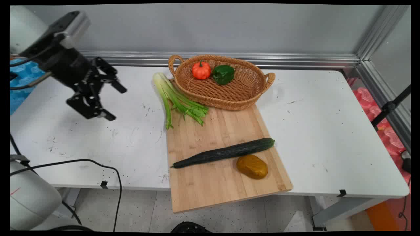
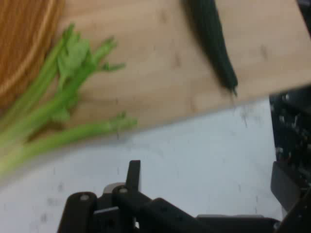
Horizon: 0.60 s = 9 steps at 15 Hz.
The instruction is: Pick up the potato from the cutting board
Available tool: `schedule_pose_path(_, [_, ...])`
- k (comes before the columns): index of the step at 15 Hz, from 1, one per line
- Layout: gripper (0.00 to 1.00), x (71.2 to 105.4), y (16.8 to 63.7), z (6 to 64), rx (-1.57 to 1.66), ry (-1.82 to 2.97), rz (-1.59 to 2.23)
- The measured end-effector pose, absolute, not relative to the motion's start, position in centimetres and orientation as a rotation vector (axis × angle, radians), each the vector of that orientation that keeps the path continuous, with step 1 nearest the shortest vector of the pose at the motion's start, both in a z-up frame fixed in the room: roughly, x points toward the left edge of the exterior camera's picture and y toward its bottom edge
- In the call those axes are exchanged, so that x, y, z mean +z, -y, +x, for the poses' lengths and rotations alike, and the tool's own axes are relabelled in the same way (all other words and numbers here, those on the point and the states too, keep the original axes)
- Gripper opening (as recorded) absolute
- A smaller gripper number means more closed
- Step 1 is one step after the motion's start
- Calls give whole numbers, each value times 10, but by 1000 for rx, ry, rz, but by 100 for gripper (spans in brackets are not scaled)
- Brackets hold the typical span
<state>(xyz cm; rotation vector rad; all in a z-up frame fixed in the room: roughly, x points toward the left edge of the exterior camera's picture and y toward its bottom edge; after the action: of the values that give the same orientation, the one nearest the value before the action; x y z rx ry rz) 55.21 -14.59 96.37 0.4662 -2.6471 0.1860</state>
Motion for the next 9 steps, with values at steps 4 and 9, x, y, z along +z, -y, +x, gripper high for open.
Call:
schedule_pose_path(4, [100,962,166,513,187,2595,417])
schedule_pose_path(9, [100,951,183,460,169,2557,380])
